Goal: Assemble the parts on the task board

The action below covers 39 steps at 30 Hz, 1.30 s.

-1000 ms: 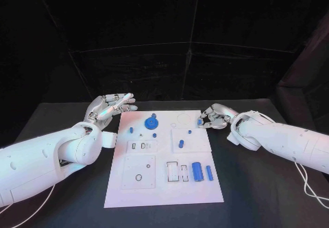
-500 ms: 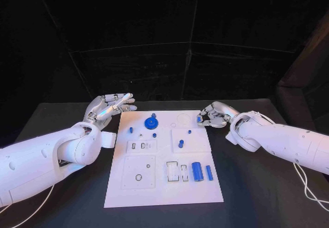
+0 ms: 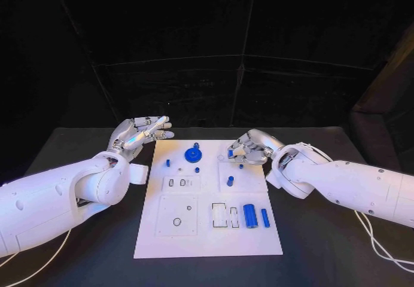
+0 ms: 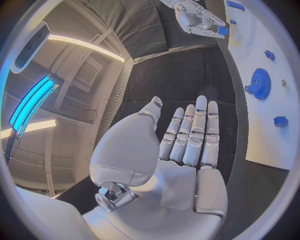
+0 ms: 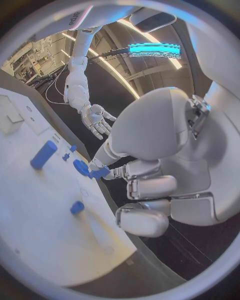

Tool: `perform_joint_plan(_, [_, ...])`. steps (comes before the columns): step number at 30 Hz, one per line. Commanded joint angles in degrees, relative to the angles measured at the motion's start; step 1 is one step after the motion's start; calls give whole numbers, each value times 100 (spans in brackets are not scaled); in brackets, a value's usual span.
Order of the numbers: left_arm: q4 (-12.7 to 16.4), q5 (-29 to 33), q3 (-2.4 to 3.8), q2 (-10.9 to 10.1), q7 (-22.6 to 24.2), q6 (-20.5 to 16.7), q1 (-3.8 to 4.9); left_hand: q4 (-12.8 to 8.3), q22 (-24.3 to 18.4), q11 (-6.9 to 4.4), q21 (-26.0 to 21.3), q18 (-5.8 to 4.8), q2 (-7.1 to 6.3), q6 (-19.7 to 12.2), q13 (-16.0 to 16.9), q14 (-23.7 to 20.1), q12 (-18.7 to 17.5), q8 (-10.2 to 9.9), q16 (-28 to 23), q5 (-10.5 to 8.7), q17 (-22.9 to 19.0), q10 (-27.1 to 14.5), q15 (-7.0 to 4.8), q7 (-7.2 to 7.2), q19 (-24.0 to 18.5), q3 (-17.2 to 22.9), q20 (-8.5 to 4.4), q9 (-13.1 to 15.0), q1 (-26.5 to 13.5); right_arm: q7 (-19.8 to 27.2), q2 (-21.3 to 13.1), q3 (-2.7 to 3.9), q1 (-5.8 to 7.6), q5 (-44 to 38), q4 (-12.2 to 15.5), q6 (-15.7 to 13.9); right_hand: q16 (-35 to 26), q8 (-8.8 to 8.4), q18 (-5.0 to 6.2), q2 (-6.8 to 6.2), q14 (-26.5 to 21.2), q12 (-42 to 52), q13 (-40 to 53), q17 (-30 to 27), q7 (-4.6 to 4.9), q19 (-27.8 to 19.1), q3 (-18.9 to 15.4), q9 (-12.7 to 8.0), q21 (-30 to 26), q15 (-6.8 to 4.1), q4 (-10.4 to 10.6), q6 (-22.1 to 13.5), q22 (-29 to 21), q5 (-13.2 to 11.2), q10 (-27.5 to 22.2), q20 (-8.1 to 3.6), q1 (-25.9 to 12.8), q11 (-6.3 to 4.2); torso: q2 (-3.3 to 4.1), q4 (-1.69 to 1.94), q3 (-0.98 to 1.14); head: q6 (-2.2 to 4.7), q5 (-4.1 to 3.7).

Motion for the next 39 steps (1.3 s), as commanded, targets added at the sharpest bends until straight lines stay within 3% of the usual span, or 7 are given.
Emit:
perform_joint_plan(1, [-18, -26, 5, 10, 9, 72, 9, -21, -5, 30, -20, 35, 54, 44, -3, -9, -38, -27, -37, 24, 9, 6, 26, 86, -38, -6, 18, -6, -19, -661, 164, 4, 14, -477, 164, -61, 10, -7, -79, 55, 448, -21, 260, 717, -48, -1, 71, 7, 38, -36, 27, 24, 4, 44, -18, -19, -6, -5, -37, 22, -20, -34, 53])
perform_joint_plan(5, [-44, -26, 5, 23, 4, 79, 10, -23, -6, 29, -21, 35, 55, 45, -3, -9, -39, -27, -38, 24, 10, 7, 26, 85, -38, -6, 18, -6, -17, -901, 490, 3, 15, -734, 254, 31, 6, -9, -78, 56, 445, -31, 249, 706, -47, -1, 86, 7, 37, -36, 21, 24, 2, 54, -25, -18, -8, -5, -53, 35, -22, -67, 126])
perform_joint_plan(11, [-72, -26, 5, 55, -2, 84, 10, -23, -6, 29, -21, 35, 55, 45, -3, -9, -39, -27, -38, 24, 10, 7, 26, 85, -38, -6, 18, -6, -17, -1147, 923, 0, 14, -1008, 146, 259, 1, -10, -78, 53, 442, -34, 247, 691, -46, -3, 90, 6, 35, -36, 19, 24, -2, 56, -27, -18, -12, -4, -57, 55, -36, -99, 175])
perform_joint_plan(17, [-81, -26, 5, 70, -7, 84, 11, -23, -6, 29, -21, 35, 55, 45, -3, -9, -39, -27, -38, 24, 10, 7, 26, 85, -38, -6, 18, -6, -17, -1238, 1262, -5, 8, -1208, 11, 439, -5, -14, -79, 50, 439, -48, 231, 675, -42, 1, 98, 5, 38, -35, 21, 22, 6, 60, -37, -17, -27, -1, -45, 34, -15, -116, 274])
perform_joint_plan(20, [-84, -26, 5, 77, -10, 86, 12, -23, -6, 29, -21, 35, 55, 45, -3, -9, -39, -27, -38, 24, 10, 7, 26, 85, -38, -6, 18, -6, -17, -1272, 1399, -8, -3, -1321, -37, 493, -5, -14, -79, 50, 439, -48, 231, 675, -42, 1, 98, 5, 38, -35, 21, 22, 6, 60, -37, -17, -27, -1, -42, 31, -19, -132, 300])
perform_joint_plan(29, [-88, -26, 5, 98, -15, 96, 12, -23, -6, 29, -21, 35, 55, 45, -3, -9, -39, -27, -38, 24, 10, 7, 26, 85, -38, -6, 18, -6, -17, -1362, 1599, -123, -19, -1582, -147, 596, -8, -26, -79, 28, 437, -55, 228, 669, -35, -1, 114, 0, 35, -31, 19, 10, 3, 73, -42, -14, -60, 4, -44, 35, -16, -177, 334])
perform_joint_plan(39, [-91, -26, 5, 101, -22, 104, 12, -23, -6, 29, -21, 35, 55, 45, -3, -9, -39, -27, -38, 24, 10, 7, 26, 85, -38, -6, 18, -6, -17, -1371, 1674, -157, -47, -1660, -200, 739, -11, -32, -80, 16, 436, -60, 224, 664, -33, 1, 122, -2, 36, -29, 16, 4, 6, 85, -46, -13, -74, 7, -46, 32, -15, -217, 352])
